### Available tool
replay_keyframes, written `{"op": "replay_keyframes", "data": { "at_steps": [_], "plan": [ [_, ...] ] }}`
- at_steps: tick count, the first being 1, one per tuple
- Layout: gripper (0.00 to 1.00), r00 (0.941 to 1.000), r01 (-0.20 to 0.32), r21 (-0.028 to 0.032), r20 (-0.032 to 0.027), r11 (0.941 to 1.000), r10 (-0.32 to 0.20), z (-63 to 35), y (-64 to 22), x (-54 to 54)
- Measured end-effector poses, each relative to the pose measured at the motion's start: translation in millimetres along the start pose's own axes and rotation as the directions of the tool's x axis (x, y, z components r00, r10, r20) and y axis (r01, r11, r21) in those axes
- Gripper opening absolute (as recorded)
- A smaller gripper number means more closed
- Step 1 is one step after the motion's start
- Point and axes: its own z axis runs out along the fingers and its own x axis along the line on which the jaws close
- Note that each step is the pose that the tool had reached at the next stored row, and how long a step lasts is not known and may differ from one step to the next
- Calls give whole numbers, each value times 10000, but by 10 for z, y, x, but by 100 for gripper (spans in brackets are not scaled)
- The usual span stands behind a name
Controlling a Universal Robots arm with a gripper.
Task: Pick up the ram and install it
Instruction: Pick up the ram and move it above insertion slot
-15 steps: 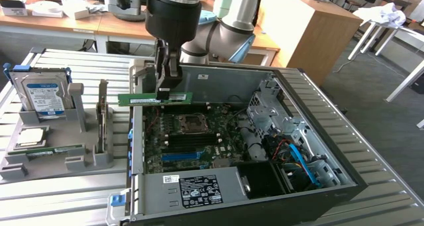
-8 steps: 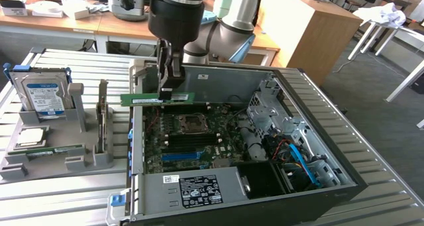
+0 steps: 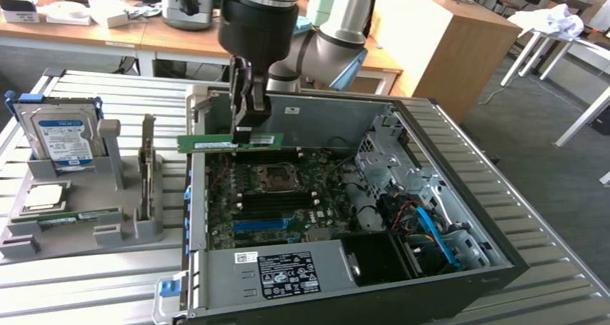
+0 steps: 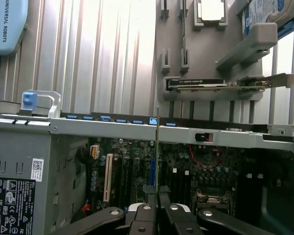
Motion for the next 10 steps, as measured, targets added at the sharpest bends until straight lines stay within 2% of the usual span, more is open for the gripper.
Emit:
{"op": "replay_keyframes", "data": {
  "at_steps": [10],
  "plan": [
    [13,10000,0,0,-2,10000,0,-2,-59,3]
  ]
}}
